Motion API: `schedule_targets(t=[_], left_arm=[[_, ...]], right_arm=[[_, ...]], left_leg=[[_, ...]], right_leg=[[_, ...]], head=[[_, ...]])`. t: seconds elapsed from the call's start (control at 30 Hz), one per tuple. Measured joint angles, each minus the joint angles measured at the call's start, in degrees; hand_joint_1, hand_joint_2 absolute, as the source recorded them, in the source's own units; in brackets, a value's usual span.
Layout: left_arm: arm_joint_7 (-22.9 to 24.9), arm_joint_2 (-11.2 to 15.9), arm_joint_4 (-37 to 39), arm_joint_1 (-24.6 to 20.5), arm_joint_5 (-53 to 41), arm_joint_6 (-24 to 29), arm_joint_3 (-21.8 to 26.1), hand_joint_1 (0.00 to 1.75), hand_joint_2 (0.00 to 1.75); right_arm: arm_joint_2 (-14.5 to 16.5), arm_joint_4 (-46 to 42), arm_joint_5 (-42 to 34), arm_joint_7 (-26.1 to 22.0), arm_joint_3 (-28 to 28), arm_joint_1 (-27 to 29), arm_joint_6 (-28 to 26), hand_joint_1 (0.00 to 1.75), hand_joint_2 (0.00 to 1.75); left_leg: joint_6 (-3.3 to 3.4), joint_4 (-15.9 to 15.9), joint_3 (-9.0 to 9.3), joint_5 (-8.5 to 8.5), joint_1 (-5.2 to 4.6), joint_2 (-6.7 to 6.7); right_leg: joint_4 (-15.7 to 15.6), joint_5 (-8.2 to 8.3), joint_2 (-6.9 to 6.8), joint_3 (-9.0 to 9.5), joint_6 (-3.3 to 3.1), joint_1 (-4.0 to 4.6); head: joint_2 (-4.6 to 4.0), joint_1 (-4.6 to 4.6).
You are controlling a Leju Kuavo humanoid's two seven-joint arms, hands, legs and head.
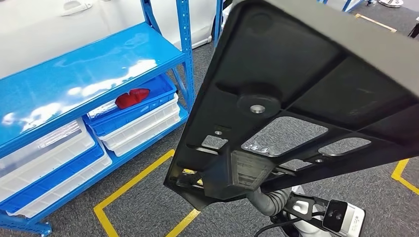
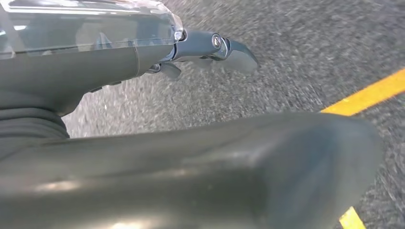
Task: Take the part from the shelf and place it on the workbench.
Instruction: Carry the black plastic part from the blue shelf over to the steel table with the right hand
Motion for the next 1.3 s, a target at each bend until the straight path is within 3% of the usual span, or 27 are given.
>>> schedule_targets(t=[0.07,0.13,0.2,0.27,0.33,0.4,0.47,0.57,0.63,0.7,0.77,0.8,0.83,0.9,0.93,0.97,1.0,1.03,1.1,1.17,1.2,1.27,1.3], left_arm=[[0.7,0.0,0.0,-0.1,-0.4,0.6,0.0,0.00,0.00],[1.1,0.1,0.0,-0.2,-0.8,1.3,0.0,0.00,0.00],[0.9,0.0,0.0,-0.5,-1.6,1.7,-0.1,0.00,0.00],[0.5,0.0,0.0,-0.7,-2.5,1.5,-0.3,0.00,0.00],[0.1,-0.1,0.0,-0.6,-3.2,0.8,-0.7,0.00,0.00],[0.0,-0.2,0.0,-0.4,-3.5,0.3,-1.1,0.00,0.00],[0.0,-0.3,0.0,-0.4,-3.6,0.1,-1.2,0.00,0.00],[0.0,-0.3,0.0,-0.4,-3.6,0.0,-1.3,0.00,0.00],[0.1,-0.3,0.0,-0.4,-3.6,0.1,-1.3,0.00,0.00],[0.9,-0.6,0.0,-0.2,-3.7,0.5,-1.4,0.00,0.00],[1.7,-1.3,0.0,0.0,-4.0,0.9,-1.5,0.00,0.00],[1.8,-1.6,0.0,0.0,-4.2,0.9,-1.5,0.00,0.00],[1.9,-1.9,0.0,-0.1,-4.3,0.9,-1.6,0.00,0.00],[2.2,-2.2,0.0,0.1,-4.2,0.7,-1.6,0.00,0.00],[2.4,-2.3,0.0,0.2,-4.1,0.6,-1.6,0.00,0.00],[2.6,-2.4,0.0,0.2,-3.9,0.5,-1.6,0.00,0.00],[2.7,-2.5,0.0,0.2,-3.7,0.4,-1.6,0.00,0.00],[2.8,-2.6,0.0,0.1,-3.5,0.4,-1.6,0.00,0.00],[2.6,-2.8,0.0,-0.1,-2.9,0.5,-1.5,0.00,0.00],[2.3,-3.0,0.0,-0.2,-2.6,0.7,-1.3,0.00,0.00],[2.2,-3.1,0.0,-0.3,-2.6,0.7,-1.2,0.00,0.00],[1.8,-3.2,0.0,-0.4,-2.8,0.4,-1.2,0.00,0.00],[1.6,-3.2,0.0,-0.5,-2.9,0.2,-1.2,0.00,0.00]], right_arm=[[-0.1,-0.1,0.2,0.0,0.0,-0.2,-0.4,1.75,1.75],[-0.3,-0.1,0.4,0.0,-0.1,-0.2,-0.8,1.75,1.75],[-0.4,-0.1,0.7,0.0,-0.2,-0.1,-1.3,1.75,1.75],[-0.5,-0.3,1.2,0.0,-0.2,0.3,-1.7,1.75,1.75],[-0.6,-0.4,1.4,0.0,-0.3,1.3,-1.9,1.75,1.75],[-0.7,-0.4,1.7,0.0,-0.5,2.6,-1.9,1.75,1.75],[-0.7,-0.4,2.0,0.0,-0.6,3.2,-1.9,1.75,1.75],[-0.7,-0.4,2.0,0.0,-0.7,3.4,-1.9,1.75,1.75],[-0.7,-0.4,2.1,0.0,-0.7,3.7,-1.9,1.75,1.75],[-0.6,-0.4,2.5,0.0,-0.7,5.3,-1.5,1.75,1.75],[-0.3,-0.5,3.2,0.2,-0.7,7.5,-1.0,1.75,1.75],[-0.1,-0.6,3.6,0.2,-0.7,8.2,-0.9,1.75,1.75],[0.0,-0.7,3.9,0.3,-0.7,8.5,-0.8,1.75,1.75],[0.0,-0.8,4.1,0.2,-0.8,8.9,-0.1,1.75,1.75],[0.0,-0.7,4.1,0.2,-0.8,9.1,0.5,1.75,1.75],[0.0,-0.7,3.9,0.2,-1.0,9.3,1.1,1.75,1.75],[0.0,-0.7,3.7,0.1,-1.2,9.4,1.7,1.75,1.75],[0.1,-0.7,3.4,0.1,-1.4,9.5,2.4,1.75,1.75],[0.2,-0.7,2.9,0.1,-1.8,9.3,3.6,1.75,1.75],[0.4,-0.6,2.5,0.1,-2.3,9.1,4.5,1.75,1.75],[0.5,-0.5,2.4,0.1,-2.6,8.9,4.7,1.75,1.75],[0.6,-0.4,2.2,0.0,-3.3,8.8,5.0,1.75,1.75],[0.7,-0.4,2.0,0.0,-3.6,8.7,5.0,1.75,1.75]], left_leg=[[-0.52,0.1,0.14,-0.22,-0.27,0.91],[-1.12,0.0,0.28,-0.30,-0.35,1.86],[-1.75,1.0,0.04,-1.31,-0.14,0.81],[-2.15,6.1,-2.05,-4.51,0.09,-1.77],[-2.32,13.9,-5.63,-7.97,0.12,-3.00],[-2.39,17.0,-7.26,-8.10,0.15,-3.20],[-2.35,15.9,-6.88,-6.74,0.17,-3.21],[-2.33,14.8,-6.39,-6.02,0.18,-3.23],[-2.26,12.0,-5.08,-4.39,0.21,-3.39],[-1.80,5.1,-2.02,-1.90,0.37,-5.85],[-0.88,0.2,0.17,-0.38,0.53,-7.25],[-0.36,0.0,0.26,-0.18,0.51,-6.37],[0.03,-0.3,0.38,0.01,0.59,-5.63],[0.51,-0.5,0.40,0.11,0.45,-4.12],[0.58,-0.5,0.37,0.09,0.32,-3.32],[0.60,-0.5,0.34,0.05,0.23,-2.55],[0.59,-0.5,0.34,0.00,0.16,-1.82],[0.54,-0.4,0.38,-0.06,0.12,-1.17],[0.28,-0.3,0.55,-0.30,0.02,-0.07],[-0.22,-0.2,0.73,-0.57,-0.19,0.76],[-0.54,-0.2,0.81,-0.65,-0.27,1.18],[-1.21,-0.3,0.99,-0.80,-0.28,1.85],[-1.49,0.1,0.94,-1.25,-0.21,1.40]], right_leg=[[-4.6,1.05,-1.29,2.28,-0.85,0.54],[-4.9,1.13,-0.31,2.08,-1.55,0.70],[-5.4,1.50,0.71,2.17,-2.26,0.42],[-5.8,1.82,1.62,2.31,-2.76,0.13],[-5.7,1.90,2.79,2.20,-2.93,0.15],[-5.6,1.92,4.09,2.17,-2.95,0.17],[-5.5,1.91,4.76,2.19,-2.94,0.16],[-5.5,1.91,4.98,2.20,-2.94,0.16],[-5.4,1.88,5.43,2.25,-2.89,0.14],[-5.1,1.93,7.11,1.93,-2.14,0.09],[-4.8,2.08,8.90,1.36,-0.93,-0.05],[-4.2,1.72,8.45,0.93,-0.52,-0.09],[-2.5,0.62,7.16,0.07,-0.32,0.00],[4.4,-3.13,3.94,-3.31,-0.03,0.03],[8.4,-4.81,3.12,-5.25,0.14,-0.06],[11.1,-5.62,2.73,-6.54,0.26,-0.16],[11.7,-5.32,2.52,-6.73,0.30,-0.25],[9.7,-3.99,2.26,-5.59,0.26,-0.31],[1.4,-0.67,0.58,-0.91,-0.16,-0.17],[-4.3,0.81,-0.96,2.18,-0.78,0.28],[-5.1,0.76,-1.13,2.48,-1.07,0.51],[-5.3,1.07,0.05,2.40,-1.63,0.45],[-5.6,1.26,0.55,2.50,-1.95,0.28]], head=[[-0.01,0.00],[0.01,-0.01],[0.01,-0.02],[0.00,-0.02],[0.00,-0.02],[0.00,-0.02],[-0.01,-0.02],[0.01,-0.02],[0.01,-0.02],[-0.01,-0.01],[0.00,-0.01],[0.00,0.01],[0.00,0.03],[0.00,0.07],[0.00,0.07],[0.00,0.07],[-0.01,0.07],[-0.01,0.07],[0.00,0.07],[0.01,0.07],[0.01,0.06],[0.01,0.05],[0.01,0.05]])
